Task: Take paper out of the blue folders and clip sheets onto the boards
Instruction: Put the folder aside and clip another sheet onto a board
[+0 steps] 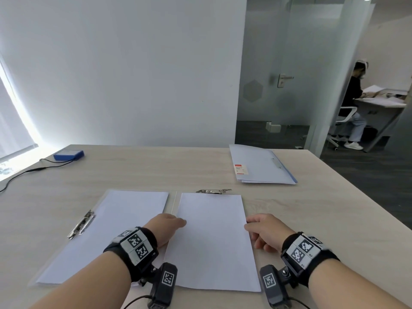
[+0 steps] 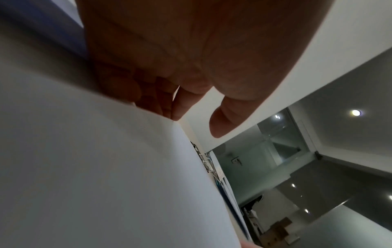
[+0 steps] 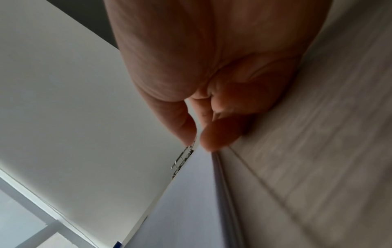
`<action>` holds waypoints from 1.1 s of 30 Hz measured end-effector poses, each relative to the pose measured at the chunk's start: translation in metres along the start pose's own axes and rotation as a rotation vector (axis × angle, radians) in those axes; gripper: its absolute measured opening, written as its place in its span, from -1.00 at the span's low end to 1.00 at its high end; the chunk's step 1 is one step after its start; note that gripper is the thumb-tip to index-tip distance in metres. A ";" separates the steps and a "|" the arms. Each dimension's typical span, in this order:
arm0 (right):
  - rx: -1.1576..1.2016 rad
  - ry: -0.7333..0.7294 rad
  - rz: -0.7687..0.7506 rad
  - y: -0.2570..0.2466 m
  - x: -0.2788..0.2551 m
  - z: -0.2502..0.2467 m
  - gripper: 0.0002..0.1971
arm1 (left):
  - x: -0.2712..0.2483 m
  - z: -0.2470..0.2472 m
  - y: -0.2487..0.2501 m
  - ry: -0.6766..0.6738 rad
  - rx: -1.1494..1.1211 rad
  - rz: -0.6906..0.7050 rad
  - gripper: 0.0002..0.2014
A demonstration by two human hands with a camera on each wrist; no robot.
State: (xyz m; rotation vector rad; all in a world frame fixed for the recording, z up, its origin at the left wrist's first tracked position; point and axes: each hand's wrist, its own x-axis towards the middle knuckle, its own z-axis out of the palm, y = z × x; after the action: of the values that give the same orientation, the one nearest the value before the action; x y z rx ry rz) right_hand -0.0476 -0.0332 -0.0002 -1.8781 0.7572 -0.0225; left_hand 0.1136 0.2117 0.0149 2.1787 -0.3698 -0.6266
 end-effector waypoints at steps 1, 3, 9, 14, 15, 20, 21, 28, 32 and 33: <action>0.001 -0.004 0.004 0.000 0.001 0.000 -0.68 | 0.000 0.001 0.003 -0.002 0.068 -0.009 -0.63; 0.006 -0.007 0.011 0.001 0.003 -0.001 -0.61 | 0.000 0.001 0.005 -0.015 0.133 -0.027 -0.63; 0.034 -0.010 0.031 0.000 0.007 -0.001 -0.55 | 0.000 0.007 0.007 -0.036 -0.038 -0.065 -0.23; 0.017 -0.030 0.042 -0.003 0.008 -0.001 -0.57 | -0.004 0.012 0.005 -0.026 -0.055 -0.030 -0.25; 0.017 -0.029 0.043 -0.002 0.009 -0.001 -0.56 | -0.005 0.012 0.006 -0.024 -0.058 -0.026 -0.25; 0.021 -0.040 0.055 -0.002 0.011 -0.002 -0.55 | -0.006 0.011 0.007 -0.044 -0.082 -0.011 -0.18; 0.019 -0.045 0.059 -0.003 0.011 -0.003 -0.54 | -0.007 0.009 0.008 -0.049 -0.080 -0.014 -0.17; 0.010 -0.052 0.068 -0.004 0.014 -0.003 -0.55 | 0.000 -0.001 0.019 -0.065 0.029 -0.044 -0.59; -0.003 -0.050 0.075 -0.005 0.015 -0.003 -0.52 | 0.013 -0.009 0.025 -0.077 0.158 0.011 -0.72; -0.004 -0.050 0.077 -0.005 0.015 -0.003 -0.52 | 0.018 -0.012 0.027 -0.068 0.165 0.029 -0.68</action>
State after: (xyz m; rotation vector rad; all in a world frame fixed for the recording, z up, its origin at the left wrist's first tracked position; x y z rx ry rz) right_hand -0.0341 -0.0419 0.0006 -1.8449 0.7957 0.0743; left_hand 0.1339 0.1947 0.0372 2.3079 -0.5043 -0.6763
